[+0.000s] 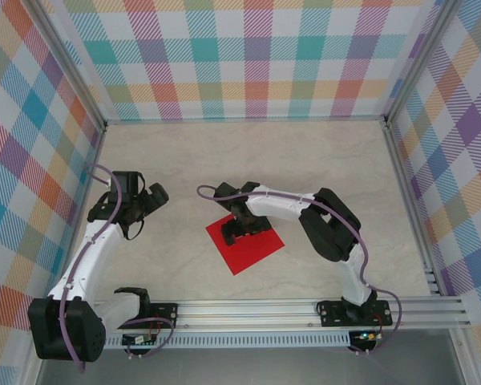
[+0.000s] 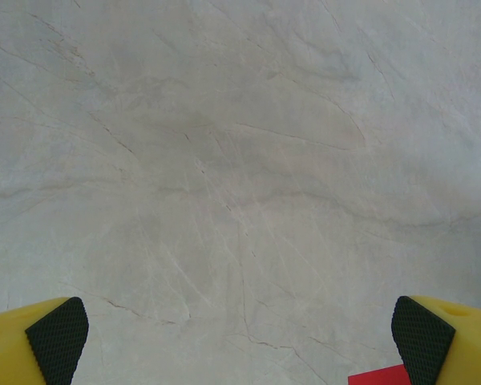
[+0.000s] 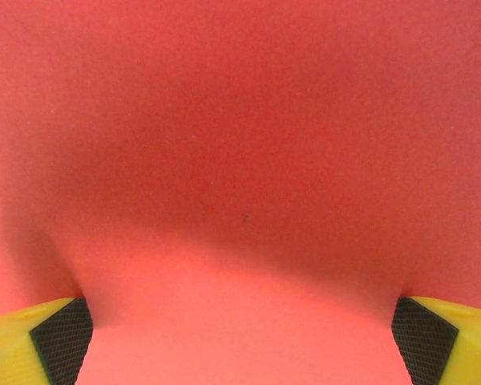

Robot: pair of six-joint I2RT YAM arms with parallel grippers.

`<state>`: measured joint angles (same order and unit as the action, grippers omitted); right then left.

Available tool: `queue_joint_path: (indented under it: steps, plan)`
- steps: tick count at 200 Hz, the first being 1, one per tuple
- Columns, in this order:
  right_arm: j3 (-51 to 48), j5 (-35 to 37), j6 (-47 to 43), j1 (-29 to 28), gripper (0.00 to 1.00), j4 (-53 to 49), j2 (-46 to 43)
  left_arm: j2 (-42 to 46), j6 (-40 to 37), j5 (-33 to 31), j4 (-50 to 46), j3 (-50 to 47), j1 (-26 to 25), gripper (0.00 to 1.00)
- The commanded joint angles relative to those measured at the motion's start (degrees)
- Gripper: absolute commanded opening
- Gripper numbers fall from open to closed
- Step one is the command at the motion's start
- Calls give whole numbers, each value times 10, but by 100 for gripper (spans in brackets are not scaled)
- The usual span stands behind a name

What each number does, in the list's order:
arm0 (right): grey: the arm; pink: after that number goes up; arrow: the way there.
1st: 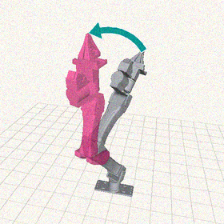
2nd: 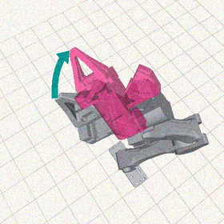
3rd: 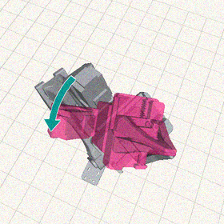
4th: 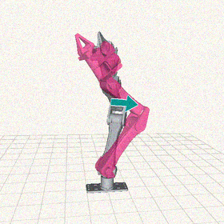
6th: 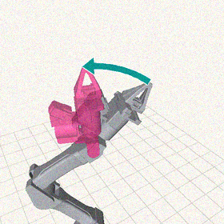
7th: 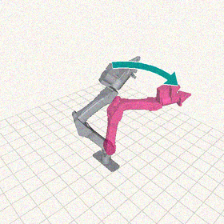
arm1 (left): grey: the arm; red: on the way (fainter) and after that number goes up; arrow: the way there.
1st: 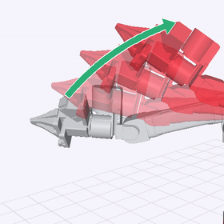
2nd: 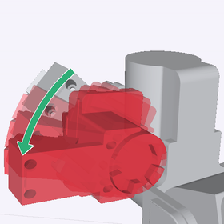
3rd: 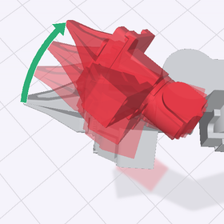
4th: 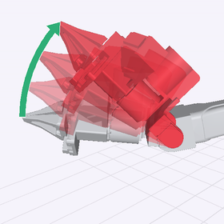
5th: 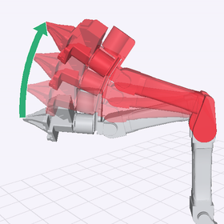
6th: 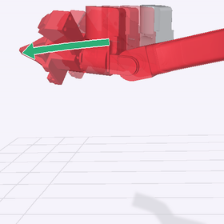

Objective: Fold a paper plane with a square sheet of paper (pick it up from the middle)
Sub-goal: First fold in half a square sheet of paper at the center of the table.

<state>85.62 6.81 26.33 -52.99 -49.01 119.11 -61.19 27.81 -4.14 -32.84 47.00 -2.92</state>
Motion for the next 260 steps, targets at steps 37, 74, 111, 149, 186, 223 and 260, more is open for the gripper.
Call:
queue_joint_path:
  steps: [37,74,111,149,186,223,260]
  plan:
    - [-30,-22,7,-4,100,1,74,3,-4,-12,-2,-9,3,100]
    - [-39,-22,10,1,96,10,75,4,-5,-11,-3,-9,3,100]
    - [-49,-26,9,10,92,18,67,6,-5,-12,-3,-8,3,100]
    - [-61,-33,7,17,87,30,51,5,-5,-9,-2,-8,3,100]
    - [-85,-63,11,24,69,77,-2,2,-5,3,2,-11,3,100]
    - [-115,-116,42,39,37,147,-68,-9,1,65,19,-19,2,95]
    - [-139,-183,85,57,28,215,-124,-24,21,142,62,-47,-3,92]
